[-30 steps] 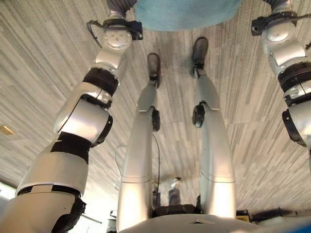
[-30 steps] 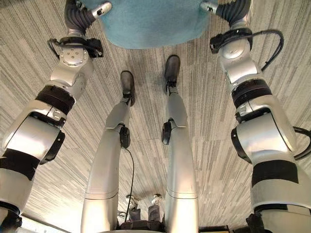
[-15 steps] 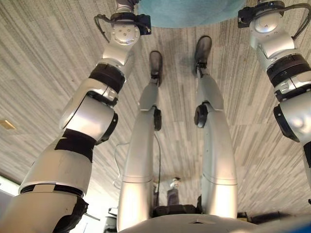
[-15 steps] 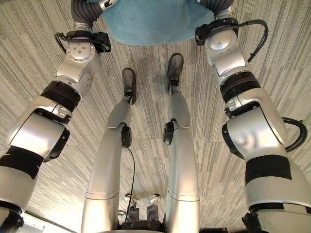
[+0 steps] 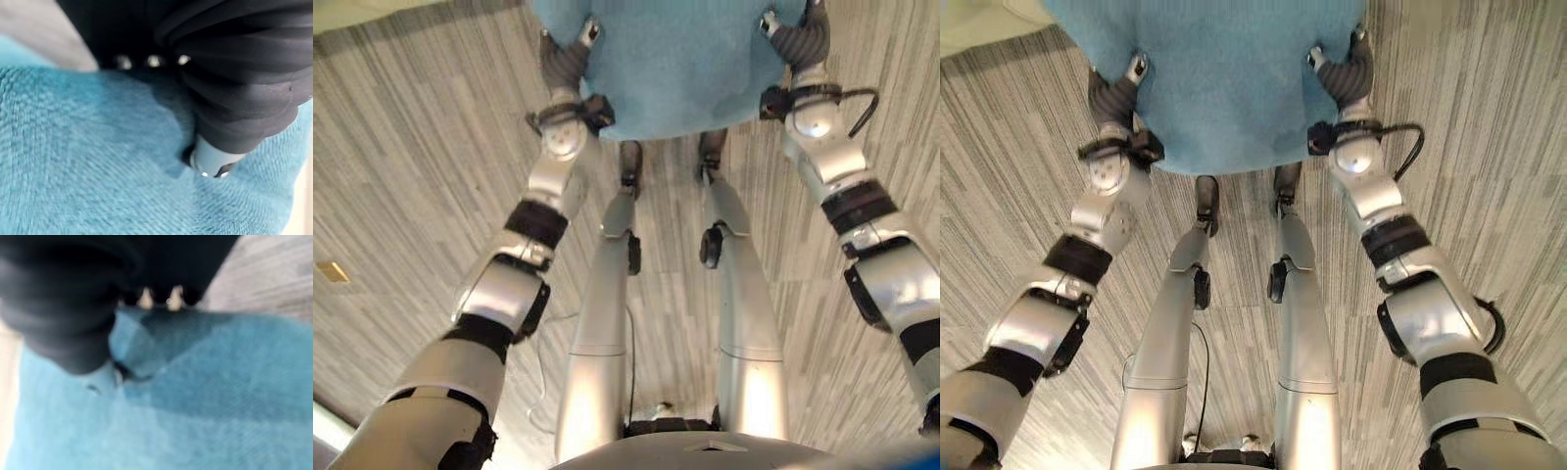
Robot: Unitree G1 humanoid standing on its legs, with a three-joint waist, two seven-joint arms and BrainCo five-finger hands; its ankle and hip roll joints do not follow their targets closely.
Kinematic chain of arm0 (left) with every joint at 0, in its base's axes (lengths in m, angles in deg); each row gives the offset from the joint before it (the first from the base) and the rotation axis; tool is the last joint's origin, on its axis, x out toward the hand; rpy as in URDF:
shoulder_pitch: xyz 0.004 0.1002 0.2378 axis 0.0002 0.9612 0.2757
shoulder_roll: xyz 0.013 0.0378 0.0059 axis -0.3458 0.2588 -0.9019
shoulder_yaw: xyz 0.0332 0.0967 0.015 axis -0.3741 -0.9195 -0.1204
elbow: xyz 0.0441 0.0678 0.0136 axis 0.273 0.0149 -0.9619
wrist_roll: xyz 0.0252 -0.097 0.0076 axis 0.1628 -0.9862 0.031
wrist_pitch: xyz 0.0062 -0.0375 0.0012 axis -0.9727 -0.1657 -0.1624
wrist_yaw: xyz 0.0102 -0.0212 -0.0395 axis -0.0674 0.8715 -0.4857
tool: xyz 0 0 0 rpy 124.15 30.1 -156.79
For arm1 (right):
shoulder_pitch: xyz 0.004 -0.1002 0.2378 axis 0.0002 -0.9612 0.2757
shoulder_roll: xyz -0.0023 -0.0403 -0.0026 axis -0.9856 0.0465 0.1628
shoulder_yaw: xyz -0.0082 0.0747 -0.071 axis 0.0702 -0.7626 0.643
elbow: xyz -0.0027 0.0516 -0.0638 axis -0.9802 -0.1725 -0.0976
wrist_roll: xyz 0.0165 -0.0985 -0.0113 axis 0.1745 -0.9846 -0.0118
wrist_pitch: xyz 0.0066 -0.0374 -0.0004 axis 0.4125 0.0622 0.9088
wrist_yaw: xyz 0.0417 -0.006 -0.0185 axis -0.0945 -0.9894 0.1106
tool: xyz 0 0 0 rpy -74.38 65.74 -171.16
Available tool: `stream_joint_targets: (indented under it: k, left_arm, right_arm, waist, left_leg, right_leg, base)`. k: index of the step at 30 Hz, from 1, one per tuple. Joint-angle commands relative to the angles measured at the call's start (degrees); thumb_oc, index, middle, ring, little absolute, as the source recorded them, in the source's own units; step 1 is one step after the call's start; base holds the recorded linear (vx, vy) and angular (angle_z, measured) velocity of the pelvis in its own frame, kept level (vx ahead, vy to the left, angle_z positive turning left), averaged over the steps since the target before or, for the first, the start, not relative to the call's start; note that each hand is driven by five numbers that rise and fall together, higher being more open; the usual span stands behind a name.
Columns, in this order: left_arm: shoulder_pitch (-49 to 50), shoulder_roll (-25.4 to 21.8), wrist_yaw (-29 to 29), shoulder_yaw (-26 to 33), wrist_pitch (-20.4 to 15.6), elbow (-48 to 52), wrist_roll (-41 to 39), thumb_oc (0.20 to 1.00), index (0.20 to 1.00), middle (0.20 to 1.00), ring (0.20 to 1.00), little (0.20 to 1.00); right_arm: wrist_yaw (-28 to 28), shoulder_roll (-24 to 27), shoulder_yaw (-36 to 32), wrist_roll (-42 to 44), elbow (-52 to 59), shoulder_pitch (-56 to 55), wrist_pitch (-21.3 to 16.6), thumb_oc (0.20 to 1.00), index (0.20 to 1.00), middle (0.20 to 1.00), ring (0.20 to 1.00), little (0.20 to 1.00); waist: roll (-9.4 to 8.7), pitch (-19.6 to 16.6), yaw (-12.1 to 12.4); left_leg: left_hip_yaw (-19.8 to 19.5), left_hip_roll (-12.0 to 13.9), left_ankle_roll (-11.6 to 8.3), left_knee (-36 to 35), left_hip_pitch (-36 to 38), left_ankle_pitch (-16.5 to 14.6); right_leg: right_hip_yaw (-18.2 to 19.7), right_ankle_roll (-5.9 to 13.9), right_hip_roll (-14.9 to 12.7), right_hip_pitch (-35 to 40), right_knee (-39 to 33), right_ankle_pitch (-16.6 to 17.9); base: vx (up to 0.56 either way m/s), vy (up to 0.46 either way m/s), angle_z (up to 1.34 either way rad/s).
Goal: Pick up all the scattered cushions and arrange them neatly on the sofa.
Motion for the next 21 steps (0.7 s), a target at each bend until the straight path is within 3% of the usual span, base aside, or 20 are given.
stream_joint_targets:
  k: [1,2,11,14,16,18,21]
  left_arm:
    - [-1.2,2.6,-2.1,-0.7,-7.2,8.3,5.9,0.200,0.200,0.200,0.200,0.200]
    - [2.6,2.7,-2.7,0.6,-6.8,10.4,7.0,0.200,0.200,0.200,0.200,0.200]
    - [18.7,4.0,-6.3,2.2,-6.2,16.4,9.4,0.200,0.200,0.200,0.200,0.200]
    - [32.3,4.2,-10.4,2.3,-5.7,18.7,9.6,0.200,0.200,0.200,0.200,0.200]
    - [33.5,4.0,-11.2,2.1,-5.4,18.8,9.3,0.200,0.200,0.200,0.200,0.200]
    - [35.4,3.9,-12.4,2.0,-5.1,19.0,9.4,0.200,0.200,0.200,0.200,0.200]
    - [36.6,4.8,-14.0,1.2,-4.9,18.5,8.3,0.200,0.200,0.200,0.200,0.200]
  right_arm:
    - [3.5,-4.0,1.0,-4.7,8.7,0.3,-8.2,0.200,0.200,0.200,0.200,0.200]
    - [3.4,-3.5,-0.8,-7.7,11.7,-4.2,-8.0,0.200,0.200,0.200,0.200,0.200]
    - [4.8,-5.5,-4.3,-14.6,20.6,-21.8,-8.0,0.200,0.200,0.200,0.200,0.200]
    - [7.8,-7.3,-4.3,-16.6,24.1,-34.4,-7.6,0.200,0.200,0.200,0.200,0.200]
    - [8.2,-7.1,-4.3,-17.1,24.1,-35.5,-7.4,0.200,0.200,0.200,0.200,0.200]
    - [8.7,-7.0,-5.7,-16.5,25.3,-38.4,-7.5,0.200,0.200,0.200,0.200,0.200]
    - [9.5,-7.3,-5.9,-16.0,26.0,-40.7,-7.1,0.200,0.200,0.200,0.200,0.200]
  waist:
    - [1.35,-4.2,-0.8]
    - [1.26,-4.1,-0.4]
    - [1.87,-5.2,1.0]
    - [1.99,-8.7,2.2]
    - [2.19,-9.2,2.2]
    - [2.24,-10.3,2.1]
    - [2.03,-12.1,1.2]
  left_leg:
    - [-5.2,1.0,-2.46,-8.4,1.8,4.1]
    - [-5.1,1.1,-2.77,-10.1,4.4,6.4]
    - [-7.4,1.3,-3.92,-15.0,20.4,8.2]
    - [-9.0,2.5,-5.25,-19.8,35.8,9.2]
    - [-9.1,2.5,-5.46,-20.3,37.8,9.4]
    - [-7.9,2.5,-5.75,-20.5,40.4,9.3]
    - [-2.9,2.6,-5.38,-19.7,43.5,8.4]
  right_leg:
    - [-1.8,7.88,-1.4,2.8,5.1,-6.7]
    - [-2.6,7.34,-1.6,5.8,3.4,-5.3]
    - [-5.5,6.46,-2.1,23.0,-1.4,-7.2]
    - [-10.1,5.94,-1.4,42.7,-9.1,-8.2]
    - [-10.6,5.89,-1.3,45.2,-10.1,-8.3]
    - [-12.1,5.92,-1.4,49.4,-11.8,-8.3]
    - [-14.3,6.09,-1.6,54.8,-15.2,-7.5]
  base:
    - [-0.09,-0.023,0.05]
    - [-0.03,-0.038,0.05]
    - [0.02,-0.058,0.11]
    - [0.19,-0.111,0.55]
    - [0.12,-0.044,0.32]
    - [0.12,-0.046,0.16]
    - [0.09,-0.004,0.54]
